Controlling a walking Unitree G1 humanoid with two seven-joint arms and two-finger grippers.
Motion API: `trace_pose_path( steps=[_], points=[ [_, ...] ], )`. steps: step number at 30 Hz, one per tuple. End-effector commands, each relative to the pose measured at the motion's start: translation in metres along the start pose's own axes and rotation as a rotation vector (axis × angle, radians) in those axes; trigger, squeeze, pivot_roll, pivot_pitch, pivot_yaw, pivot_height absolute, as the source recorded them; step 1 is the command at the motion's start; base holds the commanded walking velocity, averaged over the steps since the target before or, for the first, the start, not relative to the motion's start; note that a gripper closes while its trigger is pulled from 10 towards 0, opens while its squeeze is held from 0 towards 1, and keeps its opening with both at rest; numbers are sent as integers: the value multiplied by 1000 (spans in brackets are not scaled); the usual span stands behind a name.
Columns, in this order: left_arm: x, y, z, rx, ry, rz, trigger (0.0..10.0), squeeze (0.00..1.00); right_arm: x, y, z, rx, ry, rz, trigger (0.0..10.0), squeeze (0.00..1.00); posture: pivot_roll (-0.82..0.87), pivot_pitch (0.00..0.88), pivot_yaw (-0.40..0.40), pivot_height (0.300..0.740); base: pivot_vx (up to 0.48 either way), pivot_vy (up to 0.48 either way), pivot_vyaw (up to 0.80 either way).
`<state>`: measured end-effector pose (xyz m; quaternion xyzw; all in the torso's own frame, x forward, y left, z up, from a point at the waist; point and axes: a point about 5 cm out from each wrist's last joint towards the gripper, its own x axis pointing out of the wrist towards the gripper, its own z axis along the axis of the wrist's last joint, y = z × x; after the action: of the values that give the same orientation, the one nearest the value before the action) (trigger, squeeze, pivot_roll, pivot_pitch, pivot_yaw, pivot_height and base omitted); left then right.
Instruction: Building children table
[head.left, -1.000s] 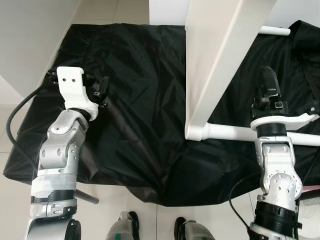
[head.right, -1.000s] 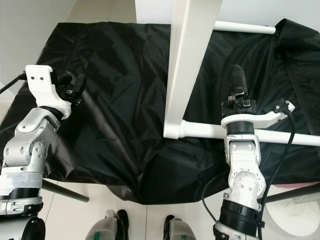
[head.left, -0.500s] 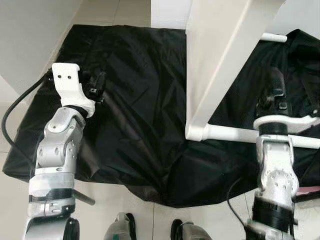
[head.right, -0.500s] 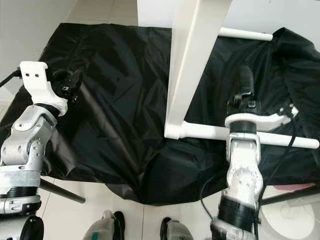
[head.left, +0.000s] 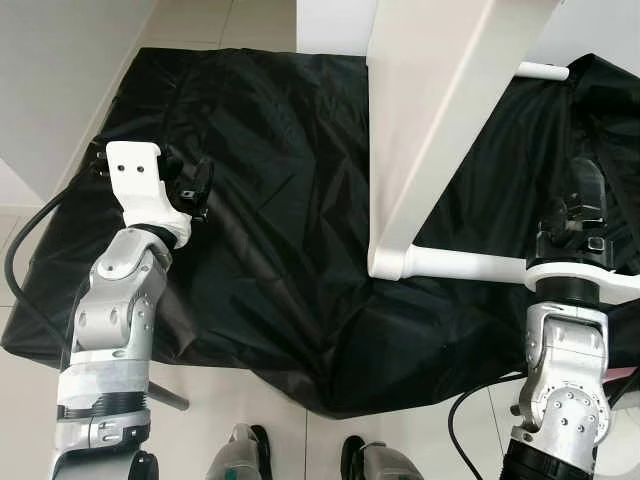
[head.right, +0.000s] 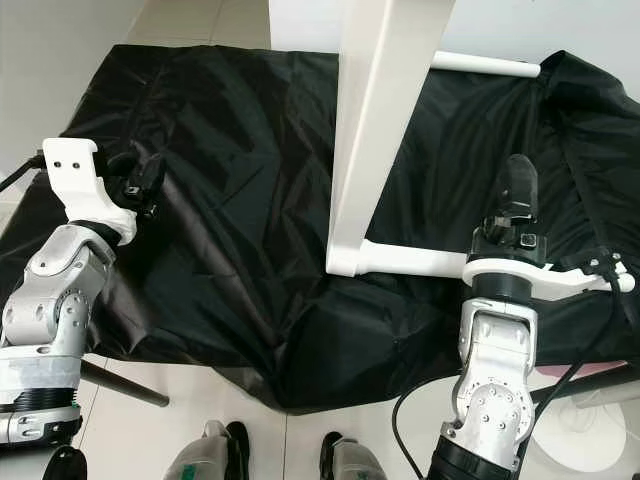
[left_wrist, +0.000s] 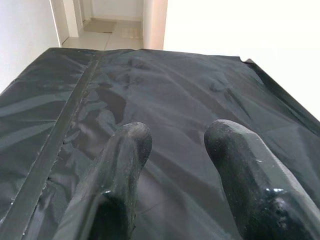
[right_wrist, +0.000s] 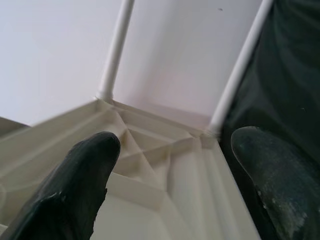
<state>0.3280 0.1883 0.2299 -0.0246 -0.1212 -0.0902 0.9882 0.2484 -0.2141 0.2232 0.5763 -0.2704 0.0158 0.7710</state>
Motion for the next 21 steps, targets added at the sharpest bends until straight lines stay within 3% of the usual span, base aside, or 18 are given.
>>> trace_pose_path(
  steps=[1,2,5,6,8,9,10,11,13,18,19,20,21],
  points=[
    [2,0,-1,14,10,-24,10000,0,11,-7,-2,-103,41,0,10000,0,17,196,-11,740,0,0,0],
    [2,0,-1,14,10,-24,10000,0,11,-7,-2,-103,41,0,10000,0,17,196,-11,740,0,0,0],
    [6,-1,0,27,11,-42,10000,0,33,-9,2,-243,57,12,10000,0,18,189,-17,740,0,0,0],
    [6,-1,0,27,11,-42,10000,0,33,-9,2,-243,57,12,10000,0,18,189,-17,740,0,0,0],
    [16,-2,1,58,8,-66,10000,0,57,-17,0,-423,91,8,10000,0,29,179,-26,740,0,0,0],
    [16,-2,1,58,8,-66,10000,0,57,-17,0,-423,91,8,10000,0,29,179,-26,740,0,0,0],
    [21,-2,1,77,8,-75,10000,0,66,-21,-2,-510,98,6,10000,0,35,173,-31,740,0,0,0],
    [21,-2,1,77,8,-75,10000,0,66,-21,-2,-510,98,6,10000,0,35,173,-31,740,0,0,0],
    [31,-2,1,79,5,-74,10000,0,80,-27,-13,-655,134,23,10000,0,44,164,-37,740,0,0,0],
    [36,-3,-1,59,9,-72,10000,0,88,-30,-24,-747,158,30,10000,0,50,161,-39,740,0,0,0],
    [38,-4,-2,64,12,-77,10000,0,90,-30,-35,-831,185,49,10000,0,52,156,-38,740,0,0,0],
    [38,-4,-2,64,12,-77,10000,0,90,-30,-35,-831,185,49,10000,0,52,156,-38,740,0,0,0],
    [40,-4,-5,46,19,-71,10000,0,92,-29,-48,-917,215,66,10000,0,53,152,-39,740,0,0,0]
  ],
)
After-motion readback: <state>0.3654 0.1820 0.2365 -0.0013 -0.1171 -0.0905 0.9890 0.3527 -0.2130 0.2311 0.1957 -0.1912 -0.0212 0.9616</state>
